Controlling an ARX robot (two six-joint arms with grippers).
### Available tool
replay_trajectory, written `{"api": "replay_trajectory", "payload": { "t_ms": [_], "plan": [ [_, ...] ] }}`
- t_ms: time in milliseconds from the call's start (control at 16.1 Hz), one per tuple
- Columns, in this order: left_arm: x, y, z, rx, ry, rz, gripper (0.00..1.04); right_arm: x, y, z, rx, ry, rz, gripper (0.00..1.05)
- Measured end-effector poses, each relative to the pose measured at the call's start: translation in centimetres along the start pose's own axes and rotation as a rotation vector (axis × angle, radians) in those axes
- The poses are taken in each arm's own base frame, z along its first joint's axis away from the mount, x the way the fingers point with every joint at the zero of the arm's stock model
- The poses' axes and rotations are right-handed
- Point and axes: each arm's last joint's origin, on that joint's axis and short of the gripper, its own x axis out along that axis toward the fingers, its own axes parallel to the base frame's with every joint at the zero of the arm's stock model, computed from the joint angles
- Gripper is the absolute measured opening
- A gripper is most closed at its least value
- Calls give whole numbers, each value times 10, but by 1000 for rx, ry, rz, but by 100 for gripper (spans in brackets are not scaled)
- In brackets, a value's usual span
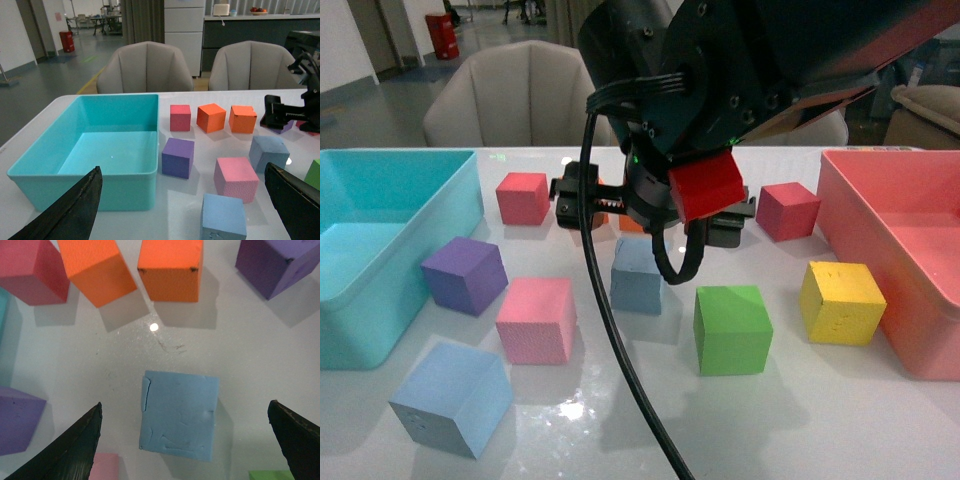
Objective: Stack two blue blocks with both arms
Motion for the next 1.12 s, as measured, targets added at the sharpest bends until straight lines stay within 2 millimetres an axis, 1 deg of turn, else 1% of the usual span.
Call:
{"api": "replay_trajectory", "payload": {
  "t_ms": [124,186,310,373,435,497,559,621,683,745,807,869,931,993,1118],
  "plan": [
    [0,0,0,0,0,0,98,-24,-6,8,39,-98,-21,98],
    [0,0,0,0,0,0,98,-42,-10,12,57,-163,-34,98],
    [0,0,0,0,0,0,98,-87,-18,26,99,-326,-24,98],
    [0,0,0,0,0,0,98,-114,-22,29,116,-414,-16,98],
    [0,0,0,0,0,0,98,-135,-26,29,121,-474,2,98],
    [0,0,0,0,0,-1,98,-141,-28,31,129,-616,34,93],
    [0,0,0,0,-1,-1,98,-144,-46,18,43,-704,34,80],
    [0,0,0,0,0,2,98,-146,-78,-6,-68,-722,-18,67],
    [0,0,0,0,0,2,98,-156,-107,-19,-109,-752,-56,54],
    [0,0,0,0,0,2,98,-173,-130,-27,-119,-792,-78,42],
    [0,0,0,0,0,2,98,-187,-144,-35,-129,-815,-77,30],
    [0,0,0,0,0,2,98,-194,-157,-50,-148,-802,-69,18],
    [0,0,0,0,0,2,98,-196,-169,-66,-168,-765,-69,5],
    [0,0,0,0,0,2,98,-199,-180,-78,-179,-743,-81,2],
    [0,0,0,0,0,2,98,-215,-196,-90,-169,-774,-83,2]
  ]
}}
